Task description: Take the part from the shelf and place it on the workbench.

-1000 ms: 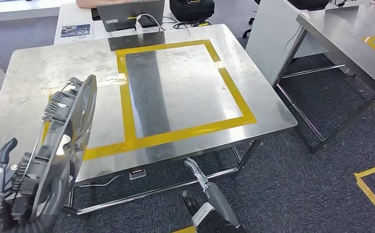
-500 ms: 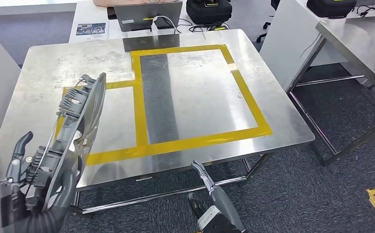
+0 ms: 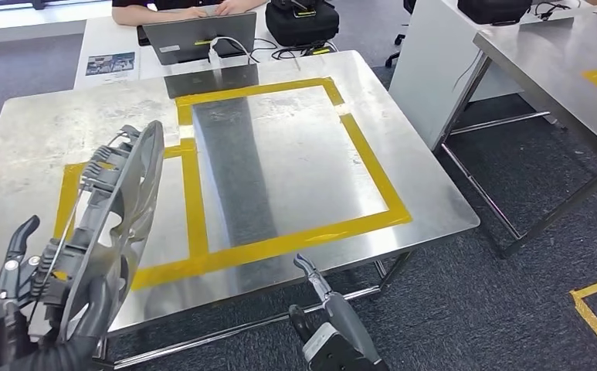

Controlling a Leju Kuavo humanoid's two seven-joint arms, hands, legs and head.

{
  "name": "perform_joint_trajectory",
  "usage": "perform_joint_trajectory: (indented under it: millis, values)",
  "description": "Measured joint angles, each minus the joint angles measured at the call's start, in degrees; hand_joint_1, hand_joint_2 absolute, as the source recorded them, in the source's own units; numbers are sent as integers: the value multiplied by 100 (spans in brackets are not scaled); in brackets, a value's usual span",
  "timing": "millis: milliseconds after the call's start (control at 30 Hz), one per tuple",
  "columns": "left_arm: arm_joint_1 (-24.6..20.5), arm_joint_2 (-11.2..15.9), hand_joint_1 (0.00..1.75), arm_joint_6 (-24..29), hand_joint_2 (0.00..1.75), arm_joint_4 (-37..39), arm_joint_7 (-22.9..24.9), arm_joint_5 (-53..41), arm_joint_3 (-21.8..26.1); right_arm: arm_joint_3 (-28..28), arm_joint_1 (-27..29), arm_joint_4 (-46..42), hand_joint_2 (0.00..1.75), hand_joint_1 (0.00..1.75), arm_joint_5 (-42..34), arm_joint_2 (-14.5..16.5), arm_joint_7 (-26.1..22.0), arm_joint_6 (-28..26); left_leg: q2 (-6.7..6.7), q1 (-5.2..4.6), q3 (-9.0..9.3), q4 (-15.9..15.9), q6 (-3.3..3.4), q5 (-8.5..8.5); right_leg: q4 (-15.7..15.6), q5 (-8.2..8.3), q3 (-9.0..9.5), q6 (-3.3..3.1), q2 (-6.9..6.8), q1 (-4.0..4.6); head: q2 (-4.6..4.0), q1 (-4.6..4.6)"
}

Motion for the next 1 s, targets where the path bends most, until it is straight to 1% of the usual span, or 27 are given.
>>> perform_joint_trajectory:
  millis: [33, 100, 133, 167, 200, 267, 300, 333, 367, 400, 433, 467, 500, 567, 600, 633, 667, 700, 733, 767, 800, 833, 867, 900, 933, 967, 1000]
  values:
    - [-3, -1, 175, 6, 175, 8, -20, 28, 2, 1, 2, -1, 0, 0, 1, 0, -8, 0, -10, -14, 43, -25, 28, -65, 20, -25, -32, 34, 0, 4, 0, 5]
    - [2, -3, 175, 17, 175, 17, -52, 93, 5, 3, 1, -1, 0, 0, 1, 0, -24, 0, -32, -6, 75, -55, 85, -85, 43, -48, -15, 76, -6, -8, 0, 36]
    - [0, -4, 175, 20, 175, 21, -66, 134, 6, 3, -2, -1, 0, 0, 0, 0, -31, -1, -37, 5, 93, -63, 108, -92, 106, -91, -36, 103, -13, -11, 0, 51]
    - [-3, -6, 175, 20, 175, 22, -82, 170, 7, 3, -7, -1, 0, 0, 0, 0, -35, -1, -40, 20, 115, -76, 130, -99, 277, -164, -105, 136, -21, -22, 0, 81]
    - [-6, -8, 175, 20, 175, 23, -99, 197, 6, 3, -9, -1, 0, 0, 0, 0, -37, -1, -38, 29, 139, -86, 151, -111, 541, -261, -263, 173, -28, -39, 0, 117]
    - [-8, -9, 175, 20, 175, 26, -132, 232, 8, 3, -9, -1, 0, 0, 1, 0, -34, 1, -36, 27, 171, -93, 177, -147, 1269, -427, -711, 229, -37, -76, 0, 182]
    - [-8, -9, 175, 20, 175, 30, -141, 248, 9, 3, -7, 0, 0, 0, 0, 0, -31, 2, -38, 25, 192, -93, 182, -171, 1525, -421, -913, 240, -37, -88, 0, 198]
    - [-7, -10, 175, 19, 175, 39, -145, 264, 10, 3, -6, 1, 0, 0, -1, 0, -29, 4, -42, 23, 227, -94, 182, -201, 1606, -318, -1036, 240, -38, -93, 0, 215]
    - [-7, -10, 175, 19, 175, 50, -146, 283, 11, 3, -6, 1, 0, 0, -1, 0, -26, 7, -49, 20, 275, -95, 178, -234, 1466, -113, -1048, 224, -38, -93, 0, 238]
    - [-6, -11, 175, 17, 175, 61, -145, 298, 12, 3, -7, 1, 0, 0, -1, 0, -21, 10, -56, 17, 331, -99, 173, -269, 1149, 157, -970, 193, -37, -87, 0, 264]
    - [-6, -13, 175, 14, 175, 71, -144, 309, 13, 3, -10, 1, 0, 0, -1, 0, -13, 13, -61, 17, 365, -112, 165, -300, 805, 370, -853, 150, -38, -77, 0, 283]
    - [-10, -16, 175, 8, 175, 77, -143, 318, 13, 3, -11, -1, 0, 0, 0, 0, 0, 16, -65, 10, 401, -127, 152, -325, 510, 507, -718, 102, -41, -53, 0, 291]
    - [-12, -21, 175, -1, 175, 81, -143, 322, 15, 3, -15, -3, 0, 0, 4, 0, 10, 20, -66, 11, 417, -143, 129, -338, 299, 540, -609, 43, -46, -25, 0, 309]
    - [-15, -33, 175, -12, 175, 92, -145, 334, 23, 3, -20, -6, 0, 0, 11, 0, 20, 23, -57, 15, 427, -183, 66, -336, 127, 464, -500, -50, -53, 22, 0, 333]
    - [-13, -35, 175, -14, 175, 99, -149, 344, 27, 3, -22, -7, 0, 0, 14, 0, 15, 24, -47, 20, 445, -220, 29, -330, 42, 443, -463, -83, -54, 23, 0, 346]
    - [-10, -37, 175, -14, 175, 109, -152, 356, 29, 3, -20, -7, 0, 0, 15, 1, 10, 25, -31, 20, 458, -232, 4, -344, -42, 450, -412, -95, -54, 9, 0, 338]
    - [-10, -36, 175, -16, 175, 117, -153, 368, 30, 3, -20, -6, 0, 0, 17, 3, 4, 27, -17, 15, 443, -166, -14, -394, -127, 460, -344, -107, -54, -5, 0, 313]
    - [-13, -38, 175, -21, 175, 123, -150, 374, 30, 3, -25, -5, 0, 0, 19, 6, -1, 32, -8, 8, 355, 33, -24, -496, -199, 464, -276, -119, -55, -20, 0, 279]
    - [-18, -40, 175, -26, 175, 128, -144, 376, 32, 3, -28, -2, 0, 0, 20, 9, -2, 37, -3, 4, 182, 355, -26, -622, -235, 460, -232, -132, -56, -24, 0, 236]
    - [-21, -42, 175, -30, 175, 132, -136, 377, 42, 2, -32, 1, 0, 0, 20, 11, -2, 43, -2, -1, -34, 728, -32, -738, -235, 444, -215, -149, -55, -18, 0, 194]
    - [-21, -44, 175, -32, 175, 139, -127, 381, 56, 2, -31, 3, 0, 0, 19, 13, -2, 48, -2, -3, -243, 1040, -38, -799, -224, 425, -208, -159, -54, -11, 0, 161]
    - [-17, -45, 175, -31, 175, 150, -120, 393, 76, 2, -27, 5, 0, 0, 19, 13, -2, 51, -1, -3, -377, 1178, -44, -758, -207, 400, -199, -163, -52, -4, 0, 134]
    - [-14, -45, 175, -29, 175, 164, -115, 415, 96, 3, -24, 7, 0, 0, 19, 13, -3, 55, 0, -1, -413, 1118, -47, -624, -180, 370, -187, -158, -49, -3, 0, 109]
    - [-12, -45, 175, -28, 175, 176, -112, 446, 113, 3, -23, 7, 0, 0, 19, 14, -4, 57, 3, 3, -346, 867, -48, -415, -140, 332, -175, -143, -44, -6, 0, 85]
    - [-13, -45, 175, -27, 175, 189, -110, 485, 132, 3, -23, 7, 0, 0, 19, 14, -5, 58, 6, 7, -219, 538, -44, -230, -89, 287, -169, -120, -39, -10, 0, 60]
    - [-13, -46, 175, -27, 175, 200, -109, 527, 151, 3, -24, 5, 0, 0, 17, 14, -1, 58, 7, 6, -79, 232, -36, -120, -22, 235, -178, -87, -33, -2, 0, 31]
    - [-14, -48, 175, -28, 175, 210, -108, 566, 175, 3, -24, 3, 0, 0, 15, 14, 8, 58, 5, 3, 25, 31, -16, -73, 28, 197, -193, -51, -28, 4, 0, 15]
